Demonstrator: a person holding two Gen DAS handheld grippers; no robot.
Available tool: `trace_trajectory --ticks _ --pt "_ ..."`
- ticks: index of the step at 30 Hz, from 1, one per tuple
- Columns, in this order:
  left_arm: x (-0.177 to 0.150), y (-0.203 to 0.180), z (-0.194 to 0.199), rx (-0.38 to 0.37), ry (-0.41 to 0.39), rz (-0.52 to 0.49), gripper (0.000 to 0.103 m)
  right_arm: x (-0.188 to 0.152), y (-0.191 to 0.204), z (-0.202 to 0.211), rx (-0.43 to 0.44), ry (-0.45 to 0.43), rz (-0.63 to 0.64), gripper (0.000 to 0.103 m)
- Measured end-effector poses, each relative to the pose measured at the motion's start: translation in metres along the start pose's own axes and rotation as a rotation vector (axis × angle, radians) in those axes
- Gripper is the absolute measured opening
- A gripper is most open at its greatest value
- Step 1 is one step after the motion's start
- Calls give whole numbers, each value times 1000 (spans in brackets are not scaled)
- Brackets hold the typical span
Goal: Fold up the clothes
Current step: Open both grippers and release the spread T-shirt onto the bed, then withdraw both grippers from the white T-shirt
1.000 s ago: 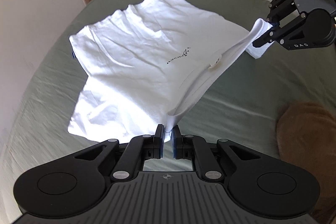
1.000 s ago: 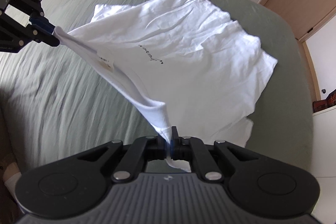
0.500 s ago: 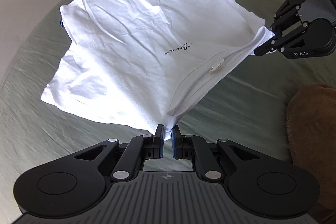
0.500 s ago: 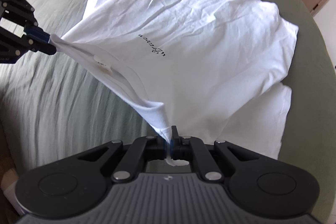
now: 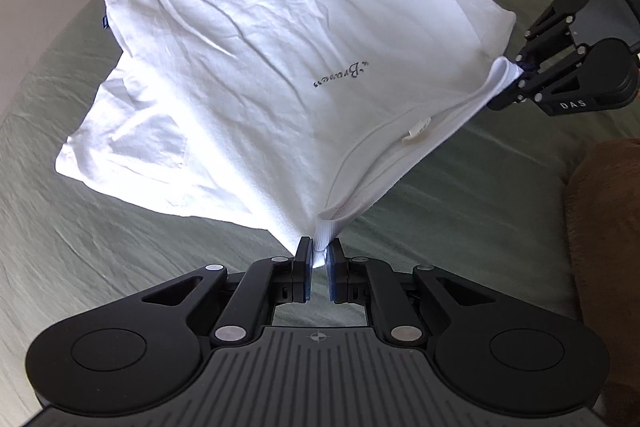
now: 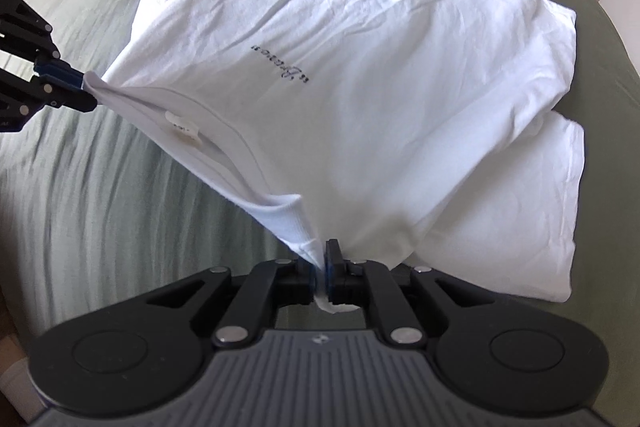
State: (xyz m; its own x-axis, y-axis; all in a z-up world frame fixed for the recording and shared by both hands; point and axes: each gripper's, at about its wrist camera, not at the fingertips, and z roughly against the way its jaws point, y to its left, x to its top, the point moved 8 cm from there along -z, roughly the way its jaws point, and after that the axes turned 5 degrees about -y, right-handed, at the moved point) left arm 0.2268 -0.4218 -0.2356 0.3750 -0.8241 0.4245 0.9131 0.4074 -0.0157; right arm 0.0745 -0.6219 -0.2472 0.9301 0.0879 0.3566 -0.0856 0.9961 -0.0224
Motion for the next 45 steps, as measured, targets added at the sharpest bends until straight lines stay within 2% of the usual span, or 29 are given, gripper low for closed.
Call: trace_trajectory --ticks 9,11,15,22,26,30,32,33,34,35,40,45 --pt "-13 -6 -18 30 3 7 10 -2 0 -6 -6 -17 -21 11" --pt "-16 -6 -19 34 -4 7 10 -3 1 -6 0 -16 -22 18" --pt "-23 -5 -17 29 3 14 23 -4 2 -4 10 -16 -21 25" --pt "-25 3 21 70 -20 -21 29 -8 -7 18 2 1 14 42" --pt "-13 2 42 88 -64 -25 29 -7 -19 40 -14 -30 12 42" --pt "7 -12 50 80 -123 -22 29 3 -34 58 -14 -103 -65 42" --pt "15 -23 47 72 -137 -24 29 6 -38 62 -14 -122 -96 39" --pt "20 -28 45 68 -144 -25 29 6 -39 62 -16 -128 -108 31" --pt "24 -34 43 64 -151 -26 29 7 -39 61 -17 -134 -121 9" --pt "26 -39 40 58 -153 -29 29 8 -38 59 -7 -137 -135 5" --pt "33 -60 17 31 -148 -36 29 13 -17 36 64 -126 -135 5" --pt "34 -65 -2 18 -135 -23 29 5 -5 8 89 -75 -125 5"
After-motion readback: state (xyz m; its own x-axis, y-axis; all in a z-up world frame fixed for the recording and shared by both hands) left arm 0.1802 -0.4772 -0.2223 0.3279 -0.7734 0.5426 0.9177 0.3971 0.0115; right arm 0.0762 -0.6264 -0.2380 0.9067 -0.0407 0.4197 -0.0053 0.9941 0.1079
